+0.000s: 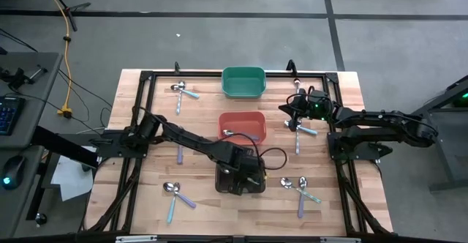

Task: Sort silverware by color (type)
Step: Put the middle left white patterned spoon into the black bin, then adjust the black bin

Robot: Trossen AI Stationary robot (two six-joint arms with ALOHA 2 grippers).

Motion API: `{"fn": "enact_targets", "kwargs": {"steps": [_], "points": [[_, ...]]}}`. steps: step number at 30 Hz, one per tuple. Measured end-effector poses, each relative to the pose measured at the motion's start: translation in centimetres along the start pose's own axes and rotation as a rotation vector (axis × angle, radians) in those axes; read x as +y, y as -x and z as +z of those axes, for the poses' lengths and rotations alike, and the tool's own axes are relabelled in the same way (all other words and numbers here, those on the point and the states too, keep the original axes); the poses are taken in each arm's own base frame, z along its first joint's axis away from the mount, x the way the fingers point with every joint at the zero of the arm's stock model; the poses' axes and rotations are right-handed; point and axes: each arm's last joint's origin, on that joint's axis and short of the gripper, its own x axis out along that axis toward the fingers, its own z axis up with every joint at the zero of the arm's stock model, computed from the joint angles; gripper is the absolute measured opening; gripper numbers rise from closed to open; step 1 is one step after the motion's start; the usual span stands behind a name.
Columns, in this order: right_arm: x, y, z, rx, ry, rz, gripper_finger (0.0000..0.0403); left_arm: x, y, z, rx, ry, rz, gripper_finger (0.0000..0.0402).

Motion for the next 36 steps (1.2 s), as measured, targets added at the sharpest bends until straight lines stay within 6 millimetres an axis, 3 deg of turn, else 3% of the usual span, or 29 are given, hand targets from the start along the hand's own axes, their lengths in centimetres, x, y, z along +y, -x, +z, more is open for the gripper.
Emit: {"fn": "enact_targets", "kwargs": {"steps": [3,8,14,18,22,29,36], "points": [[0.0,0.0,0.0,0.000,0.000,0.000,0.0000,1.1,1.5,-0.5,0.038,0.064,0.008,0.0066],[0.0,0.0,0.0,-0.001,0.001,0.000,0.0000,5.3,3.9,-1.8,0.111,0.216,0.041,0.0014],[0.0,0.0,-0.1,0.005,0.002,0.004,0.0000,9.9,4.5,-3.5,0.188,0.320,0.073,0.0002],[0.0,0.0,-0.1,0.010,0.003,0.005,0.0000,11.2,4.6,-3.6,0.169,0.341,0.105,0.0000],[0.0,0.0,-0.1,0.007,0.004,0.004,0.0000,10.9,5.0,-3.5,0.165,0.325,0.112,0.0000],[0.1,-0.1,0.5,-0.011,0.012,0.011,0.0000,8.2,4.7,-2.9,0.168,0.269,0.091,0.0000],[0.8,-0.1,0.7,-0.015,0.031,0.039,0.0000,5.5,1.8,-2.9,0.122,0.250,0.065,0.0000]]}}
